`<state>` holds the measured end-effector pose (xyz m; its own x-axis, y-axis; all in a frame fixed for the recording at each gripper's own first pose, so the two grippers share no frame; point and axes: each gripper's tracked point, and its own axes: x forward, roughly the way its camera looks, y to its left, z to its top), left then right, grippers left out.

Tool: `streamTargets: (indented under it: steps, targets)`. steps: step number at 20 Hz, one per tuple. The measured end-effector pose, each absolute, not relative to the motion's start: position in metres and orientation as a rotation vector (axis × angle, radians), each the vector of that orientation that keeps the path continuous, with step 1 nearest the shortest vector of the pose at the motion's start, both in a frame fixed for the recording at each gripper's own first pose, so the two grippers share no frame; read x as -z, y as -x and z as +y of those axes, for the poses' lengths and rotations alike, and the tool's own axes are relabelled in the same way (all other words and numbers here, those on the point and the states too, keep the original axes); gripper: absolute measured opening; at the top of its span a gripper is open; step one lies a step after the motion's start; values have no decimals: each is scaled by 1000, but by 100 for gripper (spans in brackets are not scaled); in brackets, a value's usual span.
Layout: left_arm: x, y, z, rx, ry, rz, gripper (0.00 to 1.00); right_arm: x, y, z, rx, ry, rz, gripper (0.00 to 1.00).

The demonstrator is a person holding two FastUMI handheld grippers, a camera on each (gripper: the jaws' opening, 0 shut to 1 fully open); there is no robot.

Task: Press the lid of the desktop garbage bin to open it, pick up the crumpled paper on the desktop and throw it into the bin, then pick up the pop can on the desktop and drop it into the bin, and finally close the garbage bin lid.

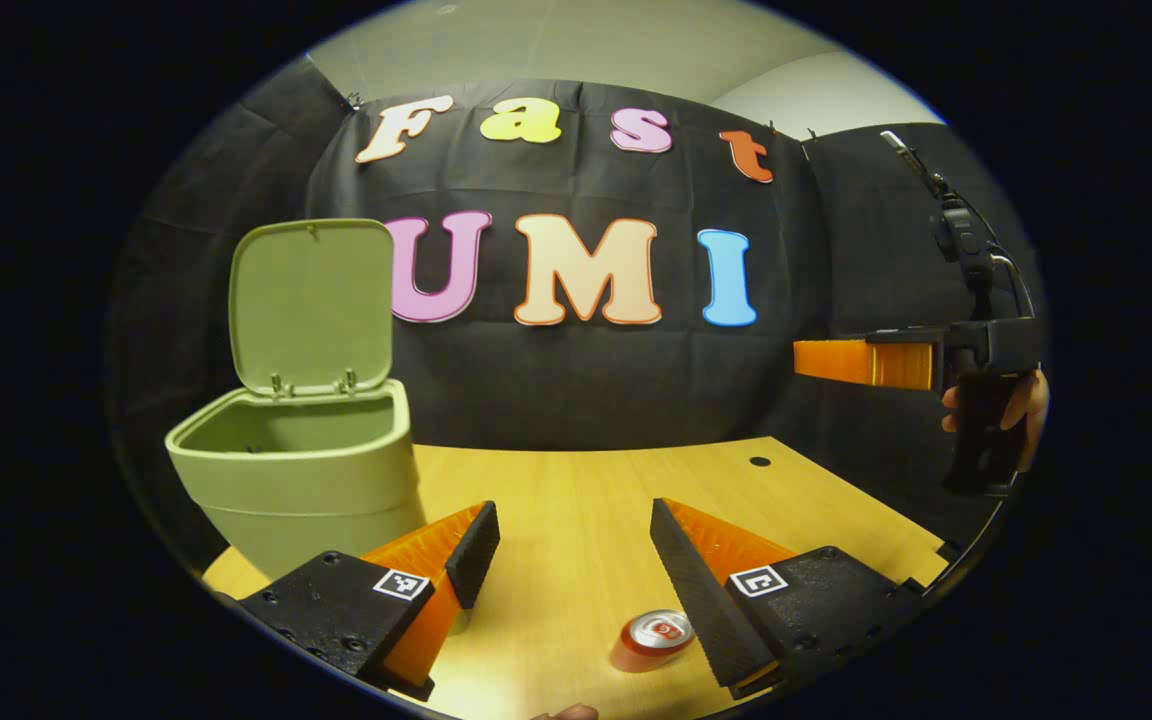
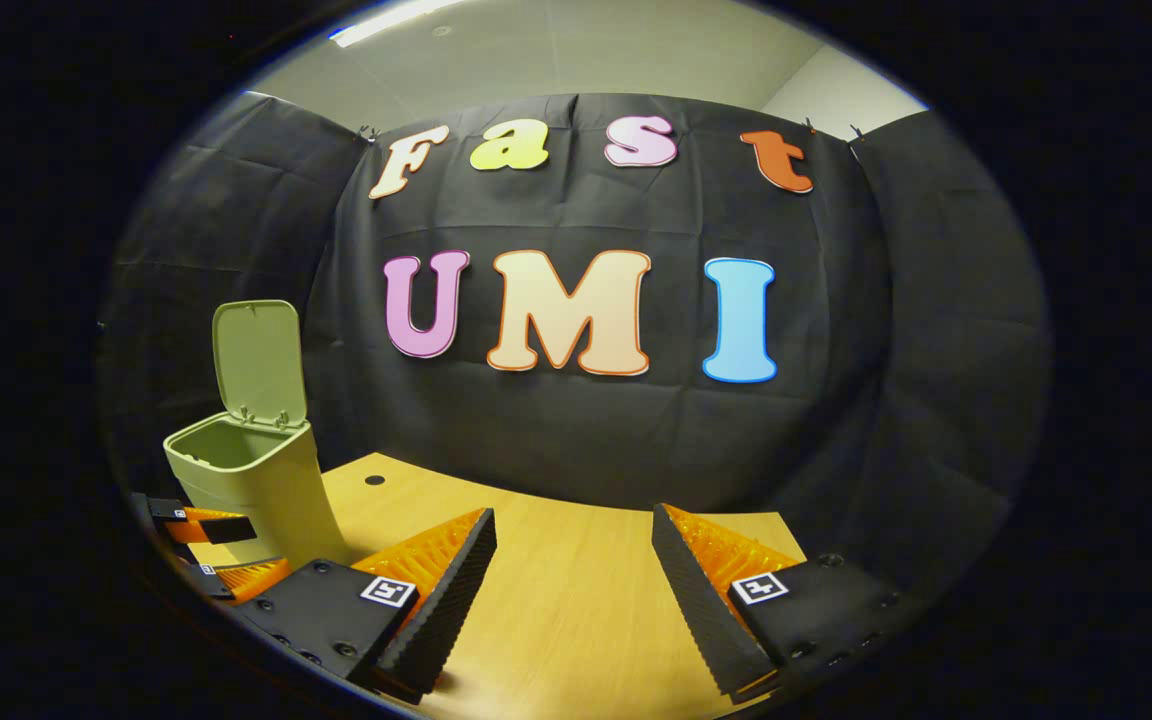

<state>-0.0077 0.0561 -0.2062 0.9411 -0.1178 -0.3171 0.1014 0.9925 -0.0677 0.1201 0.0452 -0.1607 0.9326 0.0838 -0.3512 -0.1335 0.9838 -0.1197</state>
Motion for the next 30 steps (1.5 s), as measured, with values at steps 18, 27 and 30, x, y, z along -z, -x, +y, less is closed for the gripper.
streamTargets:
  steps: [18,27,30]
  targets:
    - [362,51,-19,224,16,634,95,191,-46,-62,58,185,475,98]
    - [378,53,-17,203,30,693,78,210,-14,-67,57,191,516,99]
    - [343,33,-11,199,8,626,77,213,-12,-63,48,173,510,99]
